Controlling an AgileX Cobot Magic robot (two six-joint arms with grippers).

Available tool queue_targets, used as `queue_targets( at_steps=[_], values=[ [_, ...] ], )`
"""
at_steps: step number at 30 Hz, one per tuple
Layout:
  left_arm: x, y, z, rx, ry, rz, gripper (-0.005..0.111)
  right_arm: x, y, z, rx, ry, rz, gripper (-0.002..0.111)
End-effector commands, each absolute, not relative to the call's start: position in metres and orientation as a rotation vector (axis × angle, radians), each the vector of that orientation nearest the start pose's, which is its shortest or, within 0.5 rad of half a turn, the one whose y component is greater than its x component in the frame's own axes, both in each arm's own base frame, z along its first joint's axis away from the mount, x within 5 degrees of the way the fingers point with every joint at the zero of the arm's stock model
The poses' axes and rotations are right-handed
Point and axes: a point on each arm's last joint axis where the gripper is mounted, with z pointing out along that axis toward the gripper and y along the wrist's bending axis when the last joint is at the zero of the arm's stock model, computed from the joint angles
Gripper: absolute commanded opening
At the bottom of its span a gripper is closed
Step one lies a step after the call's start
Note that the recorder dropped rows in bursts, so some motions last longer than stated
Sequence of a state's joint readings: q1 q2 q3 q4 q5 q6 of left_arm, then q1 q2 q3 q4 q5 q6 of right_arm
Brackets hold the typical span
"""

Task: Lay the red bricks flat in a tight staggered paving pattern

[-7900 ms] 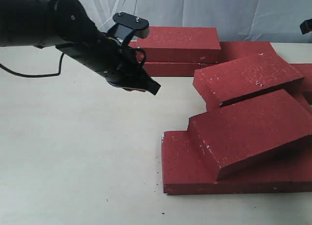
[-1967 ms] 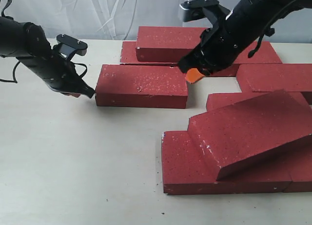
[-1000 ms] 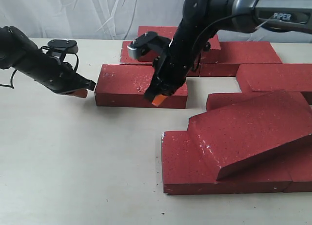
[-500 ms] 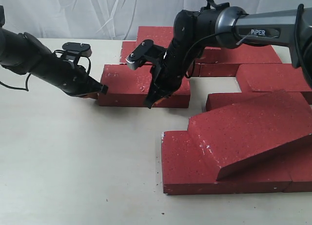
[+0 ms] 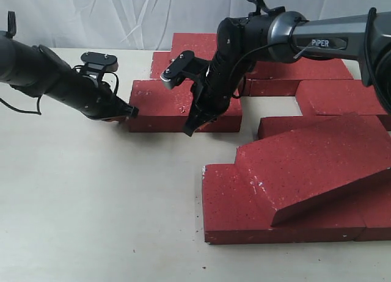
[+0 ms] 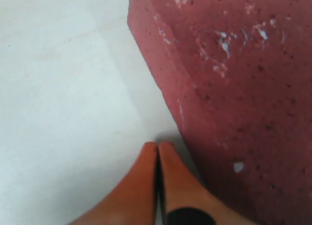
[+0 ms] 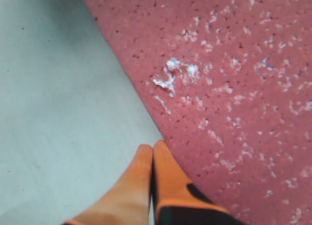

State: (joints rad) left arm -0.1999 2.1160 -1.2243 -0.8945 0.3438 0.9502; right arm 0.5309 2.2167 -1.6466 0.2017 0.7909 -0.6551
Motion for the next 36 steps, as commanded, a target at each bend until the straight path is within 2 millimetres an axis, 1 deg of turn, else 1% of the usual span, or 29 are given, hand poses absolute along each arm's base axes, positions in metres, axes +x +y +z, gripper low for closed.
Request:
queue_targets(
  at_steps=[1,3,5,7,13,16,19,23,26,27,31,36],
  values=[
    [0.404,-0.106,0.104,0.439,2.531,-0.366,0.000,0.397,0.245,0.145,-1.354,2.414,0.189,-0.001],
    [0.405,-0.105,0.107,0.449,2.520,-0.351,0.000,0.400,0.246,0.146,-1.293,2.409,0.191,-0.001],
    [0.405,-0.104,0.111,0.465,2.506,-0.337,0.000,0.402,0.247,0.147,-1.273,2.393,0.189,-0.001],
    [0.406,-0.104,0.114,0.461,2.496,-0.334,0.000,0.403,0.247,0.147,-1.278,2.383,0.175,-0.001],
    [0.406,-0.104,0.114,0.468,2.495,-0.327,0.000,0.400,0.245,0.146,-1.309,2.408,0.168,-0.001],
    [0.407,-0.099,0.114,0.457,2.491,-0.309,0.000,0.397,0.245,0.149,-1.315,2.436,0.191,-0.001],
    [0.408,-0.094,0.117,0.446,2.486,-0.303,0.000,0.395,0.247,0.161,-1.324,2.470,0.238,-0.001],
    [0.408,-0.094,0.117,0.433,2.492,-0.318,0.000,0.393,0.246,0.185,-1.372,2.486,0.240,-0.001],
    [0.408,-0.097,0.117,0.428,2.491,-0.326,0.000,0.396,0.236,0.199,-1.343,2.495,0.247,-0.001],
    [0.408,-0.096,0.117,0.425,2.488,-0.321,0.000,0.396,0.234,0.200,-1.332,2.503,0.263,-0.001],
    [0.411,-0.095,0.118,0.394,2.471,-0.296,0.000,0.397,0.231,0.199,-1.326,2.529,0.280,-0.001],
    [0.411,-0.095,0.119,0.364,2.471,-0.311,0.000,0.397,0.228,0.196,-1.355,2.539,0.247,-0.001]
  ],
)
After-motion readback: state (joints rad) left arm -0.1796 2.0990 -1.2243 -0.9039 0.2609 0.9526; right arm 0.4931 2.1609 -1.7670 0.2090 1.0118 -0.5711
